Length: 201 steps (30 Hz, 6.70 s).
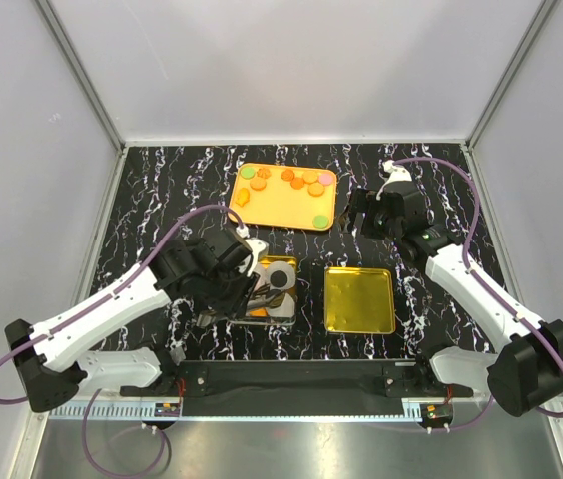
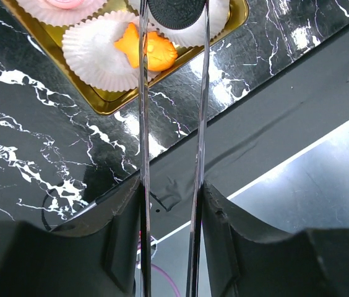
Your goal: Pack the cookies
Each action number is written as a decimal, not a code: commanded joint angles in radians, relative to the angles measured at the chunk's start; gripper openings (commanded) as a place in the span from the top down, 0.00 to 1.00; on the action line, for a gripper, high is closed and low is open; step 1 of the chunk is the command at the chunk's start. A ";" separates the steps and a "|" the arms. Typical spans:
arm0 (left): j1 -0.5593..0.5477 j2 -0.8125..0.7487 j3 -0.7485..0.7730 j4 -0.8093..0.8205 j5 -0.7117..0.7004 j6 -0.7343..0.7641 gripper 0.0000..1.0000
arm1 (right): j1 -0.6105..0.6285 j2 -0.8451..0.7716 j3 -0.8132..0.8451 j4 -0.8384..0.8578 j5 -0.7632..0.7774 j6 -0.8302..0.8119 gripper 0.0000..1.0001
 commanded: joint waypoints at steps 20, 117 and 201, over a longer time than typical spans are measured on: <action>-0.018 0.022 -0.032 0.075 0.018 -0.015 0.53 | -0.005 -0.015 0.026 0.017 0.014 -0.015 0.00; 0.924 0.860 0.387 0.553 -0.226 -0.007 0.03 | -0.005 0.010 0.007 -0.049 -0.003 0.013 0.00; 0.493 0.039 -0.498 1.593 0.564 -0.564 0.04 | 0.177 -0.056 0.251 -0.097 -0.265 0.340 1.00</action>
